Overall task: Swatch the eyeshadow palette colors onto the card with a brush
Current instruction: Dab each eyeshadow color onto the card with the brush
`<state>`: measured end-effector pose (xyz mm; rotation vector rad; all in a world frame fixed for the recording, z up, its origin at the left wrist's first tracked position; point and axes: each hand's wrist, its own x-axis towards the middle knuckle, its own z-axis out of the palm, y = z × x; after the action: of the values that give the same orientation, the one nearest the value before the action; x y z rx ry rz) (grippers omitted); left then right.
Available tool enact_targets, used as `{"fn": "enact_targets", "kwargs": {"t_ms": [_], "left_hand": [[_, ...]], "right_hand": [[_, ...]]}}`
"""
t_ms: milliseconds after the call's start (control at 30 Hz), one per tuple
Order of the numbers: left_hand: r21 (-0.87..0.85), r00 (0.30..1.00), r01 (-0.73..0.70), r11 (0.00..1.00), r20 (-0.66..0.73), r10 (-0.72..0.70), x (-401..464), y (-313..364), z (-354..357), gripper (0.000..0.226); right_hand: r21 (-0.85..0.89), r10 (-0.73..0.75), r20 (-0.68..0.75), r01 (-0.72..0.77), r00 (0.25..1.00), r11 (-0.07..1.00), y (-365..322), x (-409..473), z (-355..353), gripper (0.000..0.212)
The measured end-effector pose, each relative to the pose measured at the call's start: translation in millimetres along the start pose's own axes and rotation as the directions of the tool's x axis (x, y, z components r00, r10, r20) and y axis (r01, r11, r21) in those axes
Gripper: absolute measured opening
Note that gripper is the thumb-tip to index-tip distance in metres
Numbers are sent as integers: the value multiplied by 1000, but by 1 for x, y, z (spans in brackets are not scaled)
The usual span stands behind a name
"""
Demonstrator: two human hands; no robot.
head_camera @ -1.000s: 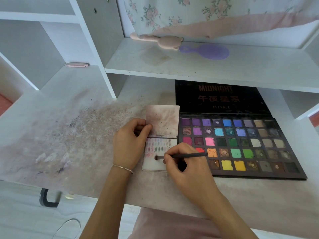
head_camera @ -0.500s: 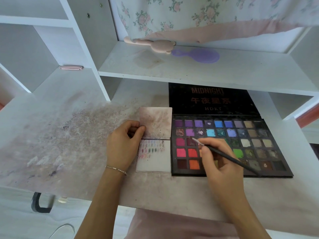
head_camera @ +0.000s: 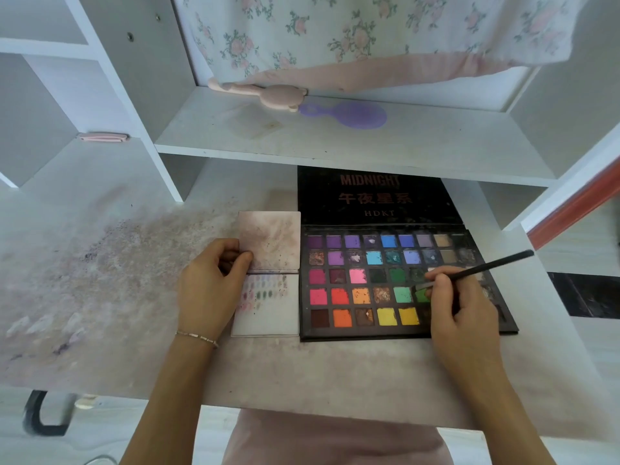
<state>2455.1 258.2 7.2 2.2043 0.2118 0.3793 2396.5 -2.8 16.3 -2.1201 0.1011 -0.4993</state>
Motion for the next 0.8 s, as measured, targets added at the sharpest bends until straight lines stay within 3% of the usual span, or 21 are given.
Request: {"fn": "enact_targets", "kwargs": {"t_ms": [233, 433, 800], "left_hand": [[19, 999, -27, 999, -43, 28, -3, 0, 1, 10], [31, 999, -30, 999, -42, 31, -3, 1, 1, 12], [33, 999, -25, 999, -44, 26, -3, 0, 1, 10]], "right_hand": [[-23, -35, 22, 36, 999, 999, 0, 1, 2, 33], [-86, -52, 73, 58, 996, 995, 4, 2, 4, 15], [-139, -131, 76, 141, 988, 980, 0, 1, 5, 9]]}}
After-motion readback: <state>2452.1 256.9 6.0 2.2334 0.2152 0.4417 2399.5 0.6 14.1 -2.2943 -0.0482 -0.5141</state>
